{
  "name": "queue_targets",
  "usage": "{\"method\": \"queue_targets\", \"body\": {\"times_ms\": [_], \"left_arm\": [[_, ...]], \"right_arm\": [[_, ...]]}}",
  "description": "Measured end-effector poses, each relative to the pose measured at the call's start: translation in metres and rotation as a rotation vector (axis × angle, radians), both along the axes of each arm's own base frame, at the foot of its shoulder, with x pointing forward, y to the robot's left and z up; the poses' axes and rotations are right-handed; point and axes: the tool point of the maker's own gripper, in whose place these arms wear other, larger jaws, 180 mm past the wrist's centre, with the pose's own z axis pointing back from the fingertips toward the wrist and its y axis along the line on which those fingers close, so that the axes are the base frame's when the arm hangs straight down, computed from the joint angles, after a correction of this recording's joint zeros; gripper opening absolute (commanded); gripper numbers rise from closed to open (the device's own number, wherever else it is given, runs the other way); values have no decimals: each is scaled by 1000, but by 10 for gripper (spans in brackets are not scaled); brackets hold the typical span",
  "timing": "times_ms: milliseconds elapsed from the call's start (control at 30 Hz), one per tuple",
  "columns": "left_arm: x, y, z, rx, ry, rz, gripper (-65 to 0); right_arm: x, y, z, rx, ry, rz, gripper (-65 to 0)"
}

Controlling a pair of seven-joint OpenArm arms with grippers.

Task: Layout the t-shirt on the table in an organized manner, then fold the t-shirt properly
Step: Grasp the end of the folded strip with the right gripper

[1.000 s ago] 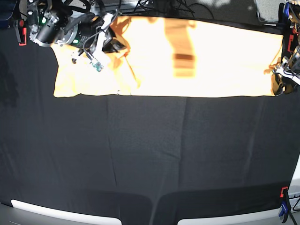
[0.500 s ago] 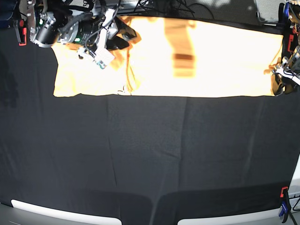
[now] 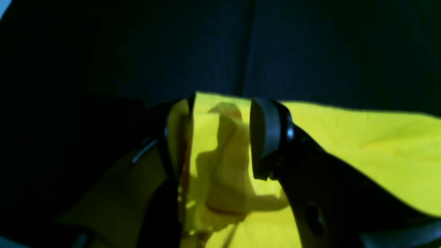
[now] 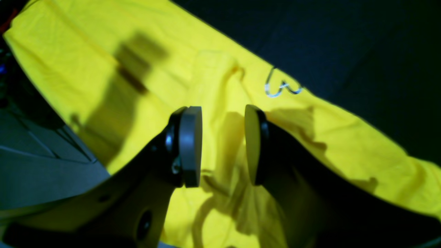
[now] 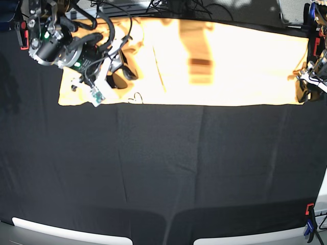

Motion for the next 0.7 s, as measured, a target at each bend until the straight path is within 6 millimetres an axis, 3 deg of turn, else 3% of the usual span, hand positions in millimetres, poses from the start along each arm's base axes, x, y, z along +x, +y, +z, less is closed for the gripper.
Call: {"method": "queue_targets", "body": {"times_ms": [133, 500, 700], "left_arm": [[-3, 11, -4, 7, 21, 68, -383], [-39, 12, -30, 37, 149, 52, -383], [-44, 12, -32, 33, 171, 50, -383]], "right_arm": [[-1, -1, -2, -11, 4, -1, -448], [2, -12, -8, -87, -10, -15, -448], [2, -12, -8, -89, -10, -15, -448]]}}
